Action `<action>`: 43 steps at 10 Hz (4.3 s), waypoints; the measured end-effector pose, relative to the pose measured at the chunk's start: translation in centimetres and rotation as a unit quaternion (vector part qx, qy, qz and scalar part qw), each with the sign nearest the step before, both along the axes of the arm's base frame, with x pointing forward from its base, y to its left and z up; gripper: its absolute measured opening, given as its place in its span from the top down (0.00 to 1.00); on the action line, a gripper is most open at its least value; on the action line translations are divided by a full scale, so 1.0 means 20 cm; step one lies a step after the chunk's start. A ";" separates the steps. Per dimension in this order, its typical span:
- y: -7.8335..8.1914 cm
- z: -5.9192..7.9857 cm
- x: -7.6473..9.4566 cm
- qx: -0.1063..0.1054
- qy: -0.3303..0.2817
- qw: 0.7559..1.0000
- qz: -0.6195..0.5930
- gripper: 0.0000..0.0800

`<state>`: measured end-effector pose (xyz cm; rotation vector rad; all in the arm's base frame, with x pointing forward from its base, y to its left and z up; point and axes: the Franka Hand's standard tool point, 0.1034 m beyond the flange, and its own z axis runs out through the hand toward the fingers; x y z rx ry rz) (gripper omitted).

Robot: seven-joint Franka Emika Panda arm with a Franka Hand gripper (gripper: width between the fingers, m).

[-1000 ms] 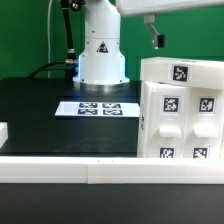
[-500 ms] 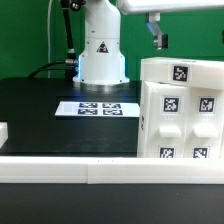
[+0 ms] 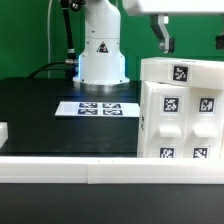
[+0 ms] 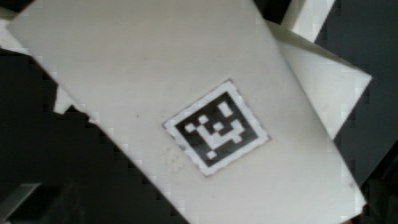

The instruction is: Assemble cabinet

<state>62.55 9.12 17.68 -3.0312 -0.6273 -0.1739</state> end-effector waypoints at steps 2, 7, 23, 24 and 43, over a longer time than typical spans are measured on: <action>0.02 -0.02 -0.02 -0.006 0.001 0.999 0.054 0.00; 0.00 -0.08 -0.03 -0.027 -0.004 0.989 0.142 0.00; -0.05 -0.11 -0.05 -0.010 0.010 0.998 -0.059 0.31; -0.05 -0.11 -0.05 -0.006 0.011 0.995 -0.100 0.31; -0.02 -0.11 -0.08 0.064 0.040 0.617 -0.783 0.31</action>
Offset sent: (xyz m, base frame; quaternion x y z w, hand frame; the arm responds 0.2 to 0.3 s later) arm -0.0080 0.0196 -0.0001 -0.0086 -0.0095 -0.1035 0.9945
